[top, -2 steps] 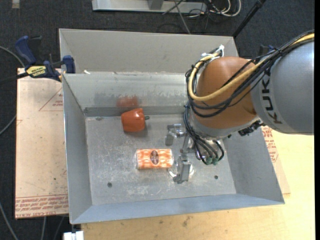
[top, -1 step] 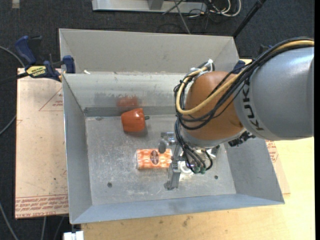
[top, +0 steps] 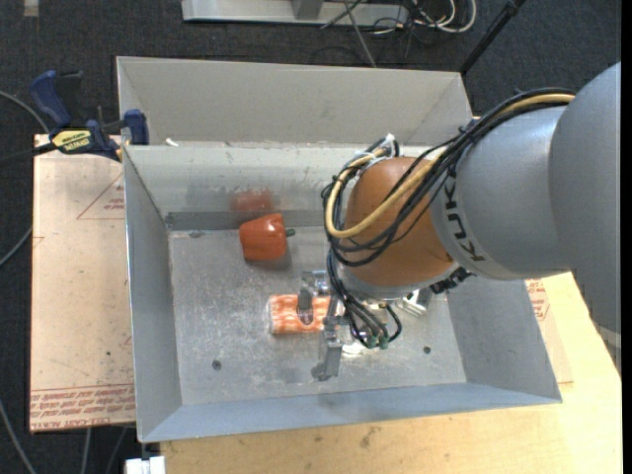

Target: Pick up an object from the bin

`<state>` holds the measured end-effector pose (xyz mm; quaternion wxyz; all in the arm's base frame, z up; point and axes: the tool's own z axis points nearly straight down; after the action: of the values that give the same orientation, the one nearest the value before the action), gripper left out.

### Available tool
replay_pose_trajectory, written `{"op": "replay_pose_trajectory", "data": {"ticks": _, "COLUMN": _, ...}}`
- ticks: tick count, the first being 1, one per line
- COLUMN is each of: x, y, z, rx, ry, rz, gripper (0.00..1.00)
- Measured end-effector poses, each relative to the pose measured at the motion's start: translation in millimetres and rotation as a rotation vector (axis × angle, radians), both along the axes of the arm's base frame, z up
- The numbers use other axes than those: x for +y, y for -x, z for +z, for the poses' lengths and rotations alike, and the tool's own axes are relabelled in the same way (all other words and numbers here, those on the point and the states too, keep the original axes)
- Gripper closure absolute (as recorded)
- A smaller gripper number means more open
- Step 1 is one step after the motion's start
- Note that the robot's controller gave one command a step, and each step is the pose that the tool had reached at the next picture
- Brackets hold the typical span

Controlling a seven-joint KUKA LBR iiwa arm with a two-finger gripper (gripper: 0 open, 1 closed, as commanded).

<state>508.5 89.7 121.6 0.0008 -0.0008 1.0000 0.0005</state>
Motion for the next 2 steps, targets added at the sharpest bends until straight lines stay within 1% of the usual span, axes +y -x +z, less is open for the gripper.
{"op": "replay_pose_trajectory", "data": {"ticks": 1, "x": -25.8, "y": -16.0, "z": -41.1, "rx": 0.000, "ry": 0.000, "rz": 0.276, "gripper": 1.00}}
{"op": "replay_pose_trajectory", "data": {"ticks": 2, "x": -25.9, "y": -16.0, "z": -41.2, "rx": 0.000, "ry": 0.000, "rz": 0.276, "gripper": 1.00}}
